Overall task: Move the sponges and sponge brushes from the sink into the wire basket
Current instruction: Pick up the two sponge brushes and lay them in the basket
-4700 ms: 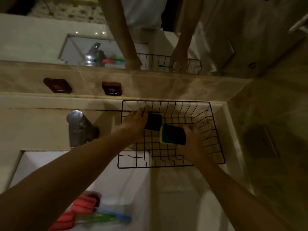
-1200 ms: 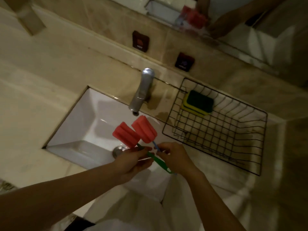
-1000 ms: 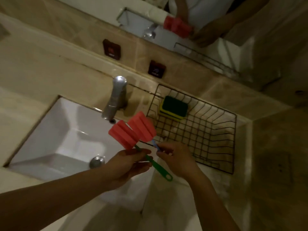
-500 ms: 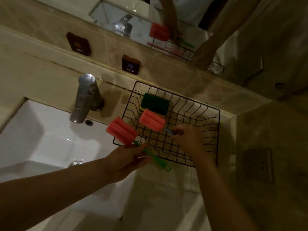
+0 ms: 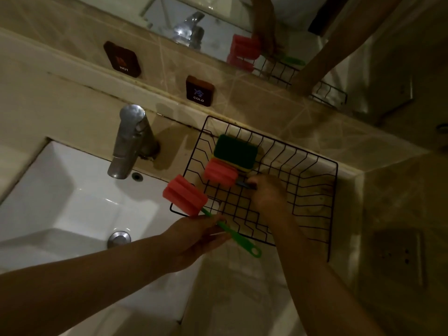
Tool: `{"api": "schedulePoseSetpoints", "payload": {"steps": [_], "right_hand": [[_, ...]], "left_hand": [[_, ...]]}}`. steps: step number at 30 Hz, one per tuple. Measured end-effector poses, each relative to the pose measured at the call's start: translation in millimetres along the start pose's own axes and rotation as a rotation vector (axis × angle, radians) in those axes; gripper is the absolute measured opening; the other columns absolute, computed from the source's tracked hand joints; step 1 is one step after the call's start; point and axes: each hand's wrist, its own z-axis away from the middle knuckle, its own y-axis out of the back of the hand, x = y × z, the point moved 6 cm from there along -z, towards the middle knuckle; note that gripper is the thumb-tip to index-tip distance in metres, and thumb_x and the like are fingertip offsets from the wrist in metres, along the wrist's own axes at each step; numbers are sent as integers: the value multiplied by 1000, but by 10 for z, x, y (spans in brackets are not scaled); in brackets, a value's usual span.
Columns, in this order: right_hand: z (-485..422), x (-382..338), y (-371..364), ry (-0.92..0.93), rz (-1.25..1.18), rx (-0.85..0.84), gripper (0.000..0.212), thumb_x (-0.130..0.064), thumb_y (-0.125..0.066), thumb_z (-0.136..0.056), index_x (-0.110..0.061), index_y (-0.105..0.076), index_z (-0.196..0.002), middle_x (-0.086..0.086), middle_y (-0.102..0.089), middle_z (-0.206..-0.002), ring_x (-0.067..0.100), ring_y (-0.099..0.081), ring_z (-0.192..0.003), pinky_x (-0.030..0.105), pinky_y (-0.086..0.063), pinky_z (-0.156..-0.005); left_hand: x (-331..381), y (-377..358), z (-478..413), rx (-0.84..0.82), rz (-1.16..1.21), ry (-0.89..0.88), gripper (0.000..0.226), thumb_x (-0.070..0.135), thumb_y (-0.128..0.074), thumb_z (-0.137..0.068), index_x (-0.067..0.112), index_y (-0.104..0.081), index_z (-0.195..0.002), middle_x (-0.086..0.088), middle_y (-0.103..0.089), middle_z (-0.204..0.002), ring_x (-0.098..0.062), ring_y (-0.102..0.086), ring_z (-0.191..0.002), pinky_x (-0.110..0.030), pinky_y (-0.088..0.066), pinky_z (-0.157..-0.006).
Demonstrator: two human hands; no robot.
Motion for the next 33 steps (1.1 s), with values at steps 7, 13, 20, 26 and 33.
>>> {"api": "schedulePoseSetpoints", "payload": {"steps": [7, 13, 20, 26, 33], "right_hand": [[-52, 50, -29, -43, 95, -95, 30, -12, -57, -89, -18, -62, -119, 12, -63, -117, 29, -62, -101, 31, -53, -82], [176, -140, 124, 42, -40, 152, 16, -14, -65, -84, -15, -68, -100, 9, -67, -97, 25, -61, -89, 32, -51, -71], [856, -606, 209, 169, -562, -361, 9, -46, -66, -83, -41, -69, -89, -24, -69, -78, -12, -62, -75, 10, -48, -58], [945, -646, 394, 258, -472, -278, 14, -23, -63, -89, -28, -72, -98, -12, -71, -88, -1, -65, -76, 23, -53, -72], [639, -643, 491, 376, -149, 4, 15, -20, -68, -82, -21, -73, -96, 1, -67, -93, 14, -58, -82, 31, -48, -73]], "left_hand": [[-26, 7, -36, 6, 7, 20, 27, 7, -62, -89, -7, -63, -111, -28, -69, -112, -34, -70, -99, -35, -62, -74], [3, -25, -33, -7, -11, 9, 26, 7, -60, -90, -7, -63, -111, -30, -68, -113, -33, -70, -96, -35, -62, -73], [38, -166, 31, -155, -200, -101, 25, 9, -53, -94, 0, -62, -116, -21, -70, -113, -30, -69, -101, -35, -59, -84], [41, -284, 29, -151, -290, -140, 24, 6, -51, -95, -3, -64, -114, -20, -71, -112, -31, -69, -104, -31, -58, -82], [-24, 62, 17, 77, -114, 4, 20, 8, -62, -89, -7, -67, -100, -25, -72, -103, -32, -72, -93, -30, -60, -68]]}}
